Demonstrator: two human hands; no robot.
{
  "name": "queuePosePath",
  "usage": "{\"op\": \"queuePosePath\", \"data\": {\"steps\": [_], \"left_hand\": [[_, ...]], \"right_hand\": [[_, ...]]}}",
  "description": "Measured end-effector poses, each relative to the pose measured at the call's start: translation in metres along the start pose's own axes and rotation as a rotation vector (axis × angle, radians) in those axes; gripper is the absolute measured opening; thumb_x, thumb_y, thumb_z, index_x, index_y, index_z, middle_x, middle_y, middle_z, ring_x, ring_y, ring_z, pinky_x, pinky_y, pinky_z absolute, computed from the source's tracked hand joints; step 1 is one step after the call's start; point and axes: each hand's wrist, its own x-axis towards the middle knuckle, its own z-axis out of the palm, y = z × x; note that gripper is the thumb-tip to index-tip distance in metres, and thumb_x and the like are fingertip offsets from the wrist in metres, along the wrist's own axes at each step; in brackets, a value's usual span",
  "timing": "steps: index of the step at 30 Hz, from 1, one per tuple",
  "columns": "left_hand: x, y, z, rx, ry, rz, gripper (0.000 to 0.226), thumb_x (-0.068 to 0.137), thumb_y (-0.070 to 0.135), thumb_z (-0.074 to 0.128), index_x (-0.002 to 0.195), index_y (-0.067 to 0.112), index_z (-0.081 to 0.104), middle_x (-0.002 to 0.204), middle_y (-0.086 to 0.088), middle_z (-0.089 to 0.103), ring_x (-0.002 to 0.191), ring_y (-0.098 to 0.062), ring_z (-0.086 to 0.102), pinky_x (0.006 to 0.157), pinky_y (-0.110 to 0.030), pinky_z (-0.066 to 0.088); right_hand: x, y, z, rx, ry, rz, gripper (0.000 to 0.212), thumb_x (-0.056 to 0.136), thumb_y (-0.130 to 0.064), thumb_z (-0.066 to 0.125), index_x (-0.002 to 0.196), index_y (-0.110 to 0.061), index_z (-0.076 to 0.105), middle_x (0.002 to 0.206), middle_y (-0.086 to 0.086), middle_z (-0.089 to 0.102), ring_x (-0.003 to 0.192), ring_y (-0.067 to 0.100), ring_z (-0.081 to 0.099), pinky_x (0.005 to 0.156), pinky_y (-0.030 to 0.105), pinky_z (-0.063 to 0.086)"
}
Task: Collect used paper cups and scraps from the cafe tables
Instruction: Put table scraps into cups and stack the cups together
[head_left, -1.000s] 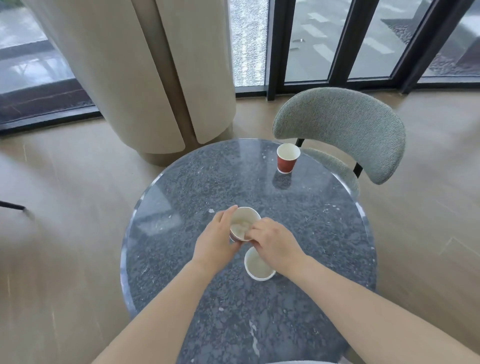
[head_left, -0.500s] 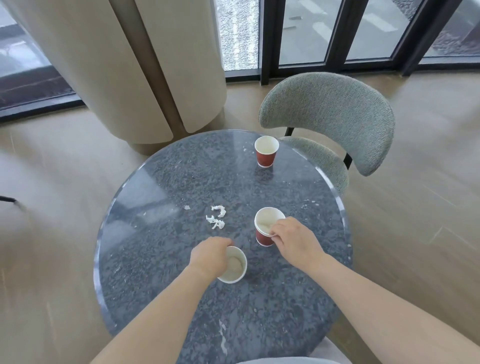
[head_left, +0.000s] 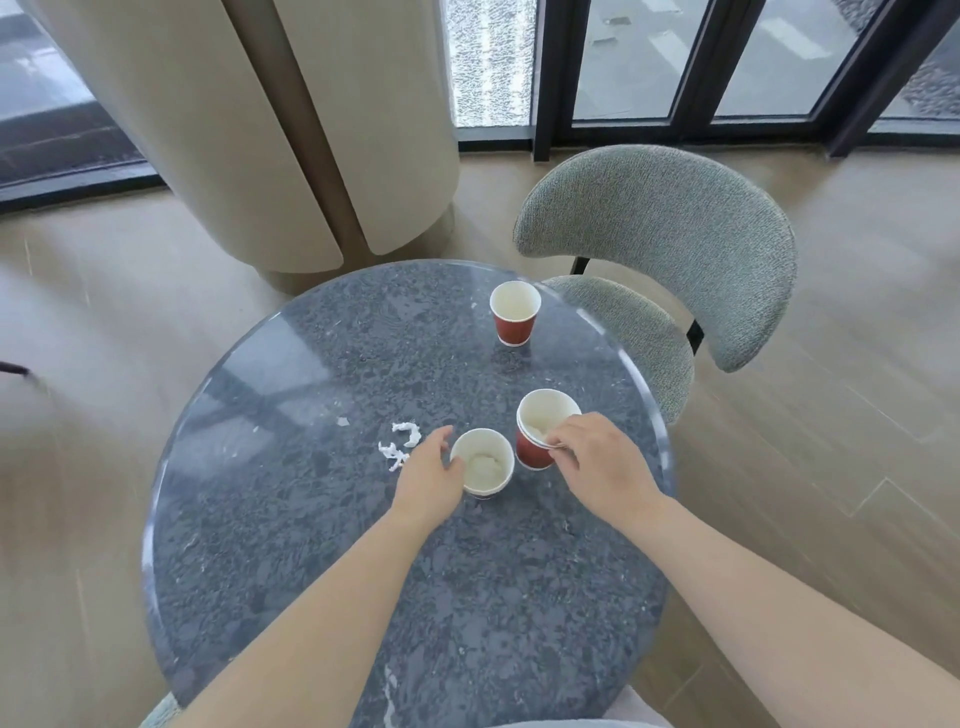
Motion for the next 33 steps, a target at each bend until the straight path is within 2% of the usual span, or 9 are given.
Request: {"op": "queuePosePath", "data": {"steps": [4,8,13,16,23,28,33], "left_hand": [[0.009,0.007,-0.004,0.056,-0.013,0.104,0.052,0.093,0.027,0.05,0.141,0.021,0.032,0.144,0.001,0.04,0.127,-0.018,0.044,0.105,-0.032,0.034],[0.032,0.027,-0.018,0.116,0.042,0.161,0.052,0.092,0.029,0.051,0.141,0.021,0.033,0.143,-0.002,0.041,0.129,-0.018,0.042,0.104,-0.032,0.033],[0.073,0.059,-0.032,0.175,0.061,0.253,0.055,0.092,0.027,0.052,0.141,0.021,0.031,0.143,-0.003,0.039,0.129,-0.019,0.04,0.106,-0.033,0.035],[0.096,0.076,-0.031,0.2,0.046,0.298,0.057,0.091,0.026,0.053,0.142,0.02,0.029,0.145,-0.004,0.037,0.13,-0.02,0.04,0.107,-0.033,0.034],[0.139,0.091,-0.015,0.232,-0.015,0.302,0.061,0.09,0.022,0.054,0.143,0.018,0.025,0.148,-0.004,0.03,0.132,-0.019,0.037,0.103,-0.03,0.033],[0.154,0.079,-0.009,0.233,-0.052,0.27,0.062,0.089,0.022,0.055,0.143,0.017,0.026,0.146,-0.007,0.033,0.13,-0.021,0.039,0.103,-0.031,0.034],[0.148,0.061,-0.006,0.2,-0.106,0.25,0.062,0.09,0.022,0.054,0.144,0.017,0.023,0.148,-0.004,0.03,0.132,-0.018,0.037,0.105,-0.029,0.033]], "right_hand": [[0.033,-0.003,-0.024,0.028,0.14,-0.07,0.007,0.082,-0.009,0.063,0.087,-0.007,0.068,0.087,0.006,0.068,0.089,0.029,0.057,0.07,0.042,0.051],[0.072,-0.011,-0.047,0.041,0.251,-0.157,0.005,0.081,-0.006,0.065,0.085,-0.004,0.068,0.085,0.007,0.068,0.086,0.031,0.059,0.072,0.043,0.052],[0.117,-0.01,-0.059,0.045,0.355,-0.169,0.006,0.08,-0.004,0.065,0.085,-0.005,0.068,0.084,0.007,0.069,0.086,0.029,0.059,0.076,0.03,0.044],[0.139,-0.002,-0.056,0.037,0.338,-0.166,0.006,0.079,-0.001,0.065,0.084,-0.004,0.067,0.085,0.008,0.068,0.086,0.03,0.058,0.077,0.028,0.041],[0.174,0.025,-0.025,0.016,0.129,-0.144,0.007,0.083,-0.004,0.062,0.085,-0.002,0.067,0.09,0.011,0.068,0.092,0.033,0.056,0.078,0.042,0.048],[0.183,0.037,-0.002,0.005,0.008,-0.165,0.007,0.076,-0.001,0.068,0.083,-0.001,0.069,0.088,0.012,0.069,0.086,0.033,0.058,0.075,0.038,0.049],[0.183,0.041,0.015,0.04,-0.02,-0.123,0.012,0.072,0.0,0.071,0.083,-0.002,0.066,0.084,0.014,0.068,0.084,0.034,0.058,0.073,0.037,0.046]]}}
